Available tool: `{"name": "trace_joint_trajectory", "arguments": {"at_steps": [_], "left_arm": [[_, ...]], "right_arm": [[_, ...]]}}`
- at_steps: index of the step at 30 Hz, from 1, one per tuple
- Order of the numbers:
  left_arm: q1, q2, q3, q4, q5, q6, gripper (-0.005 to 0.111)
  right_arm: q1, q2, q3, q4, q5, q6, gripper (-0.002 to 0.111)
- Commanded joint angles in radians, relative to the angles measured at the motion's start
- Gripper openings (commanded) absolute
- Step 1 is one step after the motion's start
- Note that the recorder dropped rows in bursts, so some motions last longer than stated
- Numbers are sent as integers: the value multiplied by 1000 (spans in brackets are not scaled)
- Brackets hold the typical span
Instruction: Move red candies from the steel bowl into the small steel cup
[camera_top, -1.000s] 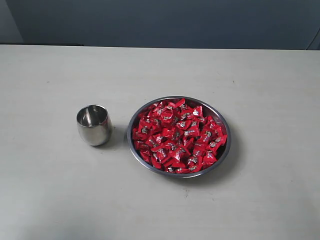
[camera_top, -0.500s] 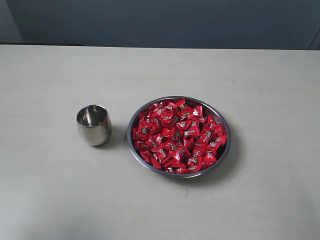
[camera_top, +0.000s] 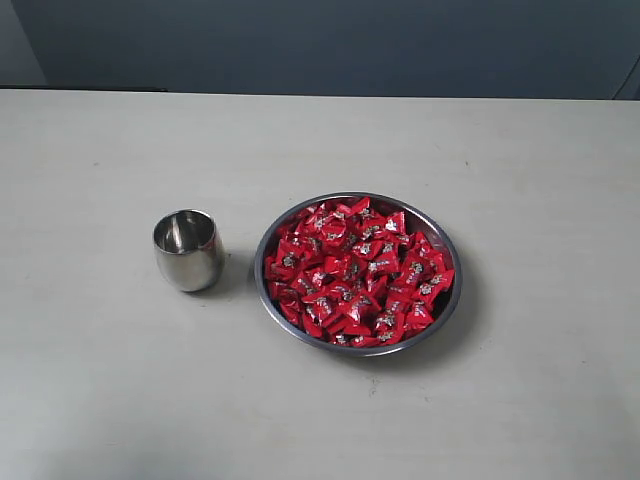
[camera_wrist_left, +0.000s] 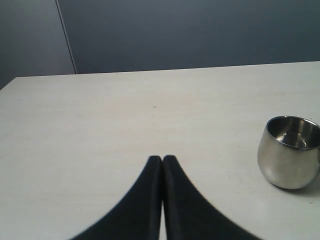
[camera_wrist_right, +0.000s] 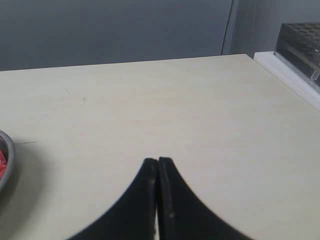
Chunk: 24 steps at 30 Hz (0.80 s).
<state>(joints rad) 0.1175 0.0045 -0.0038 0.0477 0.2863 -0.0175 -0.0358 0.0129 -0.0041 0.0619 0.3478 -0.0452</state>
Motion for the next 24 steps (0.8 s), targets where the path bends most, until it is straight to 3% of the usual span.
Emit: {"name": "trace_joint_trajectory", "arguments": {"at_steps": [1, 9, 17, 24], "left_arm": [[1, -4, 4, -3, -2, -2, 0], [1, -4, 4, -3, -2, -2, 0], [1, -4, 4, -3, -2, -2, 0], [1, -4, 4, -3, -2, -2, 0]], "right_arm": [[-3, -6, 4, 2, -14, -4, -1], [-3, -6, 4, -1, -30, -4, -1], [-3, -6, -14, 65, -357, -4, -1], [-3, -6, -69, 88, -292, -4, -1]]}}
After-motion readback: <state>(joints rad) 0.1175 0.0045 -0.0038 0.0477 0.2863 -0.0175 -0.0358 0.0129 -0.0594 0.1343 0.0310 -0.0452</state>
